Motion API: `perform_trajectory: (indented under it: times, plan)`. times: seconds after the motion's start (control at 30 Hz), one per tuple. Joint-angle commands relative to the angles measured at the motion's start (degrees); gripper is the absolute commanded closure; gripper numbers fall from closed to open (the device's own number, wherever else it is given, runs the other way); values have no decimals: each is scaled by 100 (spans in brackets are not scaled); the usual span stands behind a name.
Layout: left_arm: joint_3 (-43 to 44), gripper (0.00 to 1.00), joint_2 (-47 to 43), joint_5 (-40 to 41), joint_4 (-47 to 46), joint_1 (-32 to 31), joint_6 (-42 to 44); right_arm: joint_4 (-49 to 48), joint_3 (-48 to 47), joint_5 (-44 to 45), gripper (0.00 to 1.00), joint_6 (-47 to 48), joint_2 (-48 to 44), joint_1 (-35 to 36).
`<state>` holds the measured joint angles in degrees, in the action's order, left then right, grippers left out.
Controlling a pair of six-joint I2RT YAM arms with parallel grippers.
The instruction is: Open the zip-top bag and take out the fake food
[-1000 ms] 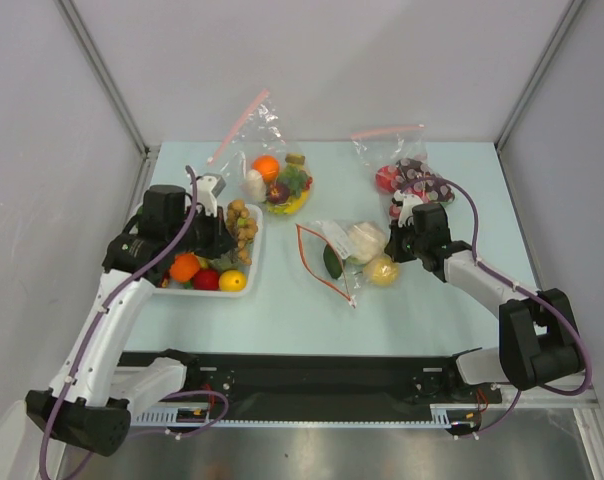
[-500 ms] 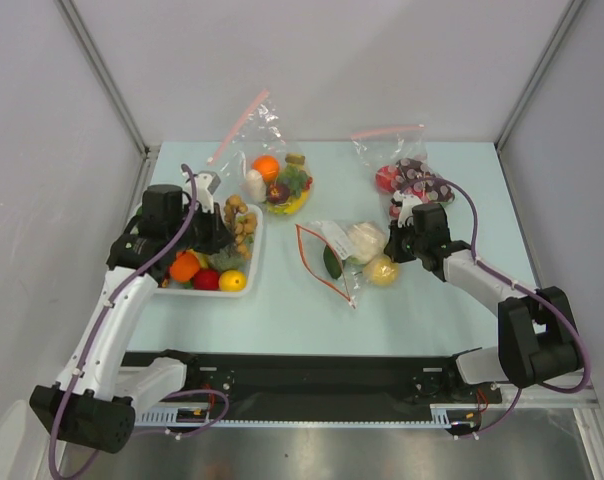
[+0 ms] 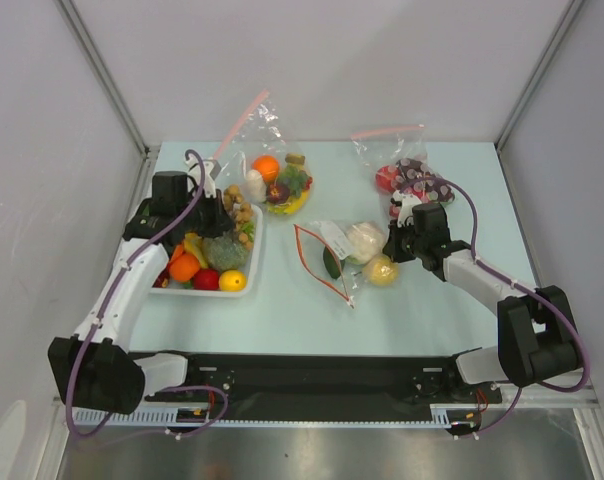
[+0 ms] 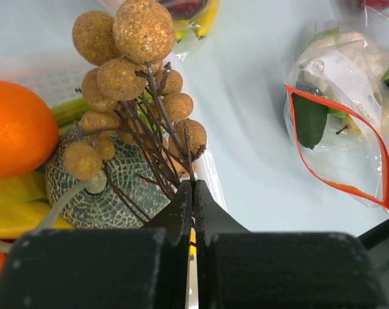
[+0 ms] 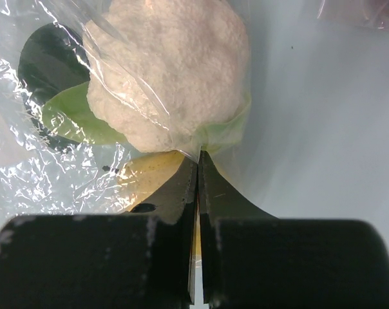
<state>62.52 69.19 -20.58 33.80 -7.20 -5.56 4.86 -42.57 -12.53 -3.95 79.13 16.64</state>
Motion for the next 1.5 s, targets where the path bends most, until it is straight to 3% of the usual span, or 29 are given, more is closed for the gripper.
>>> perform_trajectory:
  times: [0.0,0.47,0.5,0.63,0.73,1.0,1.1,1.2,1.33,1.47]
  plan:
    - [-99,100,112,-210,-462,87,-15,-179,-59,-74,100,96,14,-21]
    - [-153,98,728,-210,-313,87,169,-188,-59,-126,100,87,85,-21]
    - [-161,95,702,-192,-261,87,170,-205,-50,-144,100,87,93,-12]
    - [-196,54,500,-113,-304,96,117,-222,-67,-170,100,87,120,-21]
    - [-153,41,403,-104,-313,96,82,-231,-68,-196,100,78,120,-12]
    - [-30,33,297,-87,-260,96,29,-214,-68,-223,100,87,102,-12]
    - [41,25,218,-8,-182,96,29,-214,-76,-241,100,87,94,-12]
    - [155,22,113,132,-49,87,46,-205,-68,-241,100,78,85,-12]
    - [234,8,-124,282,-23,87,90,-223,-85,-258,100,78,94,-12]
    - [331,0,-265,414,144,87,143,-223,-85,-302,100,69,137,-12]
